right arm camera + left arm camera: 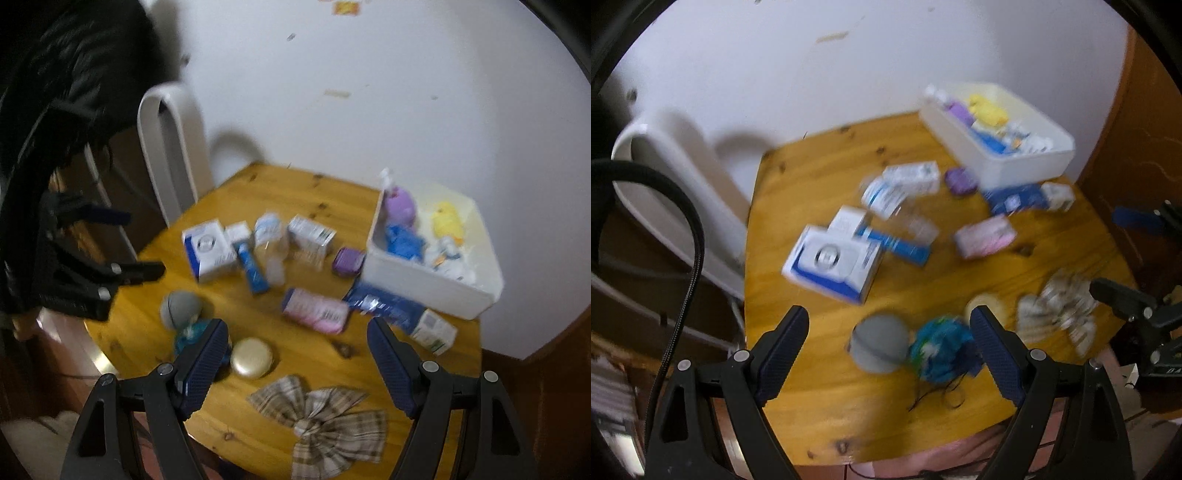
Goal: Organize objects
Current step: 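Withdraw both tools and move toward the gold compact and blue pouch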
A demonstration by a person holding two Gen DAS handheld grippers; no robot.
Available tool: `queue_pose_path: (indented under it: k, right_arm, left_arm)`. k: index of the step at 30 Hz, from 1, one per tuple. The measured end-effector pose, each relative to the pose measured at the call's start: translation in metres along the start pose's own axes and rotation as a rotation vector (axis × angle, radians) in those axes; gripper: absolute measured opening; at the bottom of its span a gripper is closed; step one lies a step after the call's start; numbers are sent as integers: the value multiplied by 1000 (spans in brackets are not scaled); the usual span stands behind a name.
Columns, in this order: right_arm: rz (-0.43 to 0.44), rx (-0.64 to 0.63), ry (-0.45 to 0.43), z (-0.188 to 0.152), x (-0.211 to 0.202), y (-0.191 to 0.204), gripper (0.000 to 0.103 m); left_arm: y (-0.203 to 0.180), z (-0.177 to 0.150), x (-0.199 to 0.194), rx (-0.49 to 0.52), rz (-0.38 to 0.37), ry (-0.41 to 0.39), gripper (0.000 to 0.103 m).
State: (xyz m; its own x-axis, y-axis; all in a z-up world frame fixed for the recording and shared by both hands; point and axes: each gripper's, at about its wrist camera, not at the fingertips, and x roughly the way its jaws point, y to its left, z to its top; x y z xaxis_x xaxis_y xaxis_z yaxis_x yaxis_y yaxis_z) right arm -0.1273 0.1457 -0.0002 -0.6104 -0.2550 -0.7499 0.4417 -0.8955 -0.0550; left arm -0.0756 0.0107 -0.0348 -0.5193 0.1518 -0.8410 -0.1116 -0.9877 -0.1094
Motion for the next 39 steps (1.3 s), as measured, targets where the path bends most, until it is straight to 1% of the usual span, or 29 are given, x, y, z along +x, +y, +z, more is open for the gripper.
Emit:
queue_pose_path:
  k: [3,6,9,12,15,18,21,25,28,34,39]
  right_arm:
    - [17,-39,43,-18,26,15,79]
    - [29,-67,82,-34,50,25,79]
    - [43,-67,119,-44,71,28,79]
    - [62,-52,149,-52,88,27,79]
    - [61,-52,179,-57,104,27,79]
    - [69,-60,213,-63,119,29,79]
    - [69,-78,239,-67,130,33,79]
    - [65,-108,253,-69,140,36,79]
    - [71,-122,255,-68,145,38,79]
    - [118,-109,252,-61,152,34,79]
    - [132,-116,238,-58,155,35,79]
  left_arm:
    - [14,-18,18,-36,7,31,91]
    - [24,-37,37,-39,19,66,91]
    - [34,-51,56,-47,26,102,91]
    - [43,-63,74,-42,26,136,91]
    - [50,-69,88,-26,49,158,91]
    - [53,-73,102,-16,38,180,91]
    - [49,-73,111,1,15,184,91]
    - [43,-68,122,28,3,186,91]
    - [42,-61,127,27,-26,179,91]
    - [42,-47,133,23,-75,169,91]
    - [41,-34,136,12,-99,161,91]
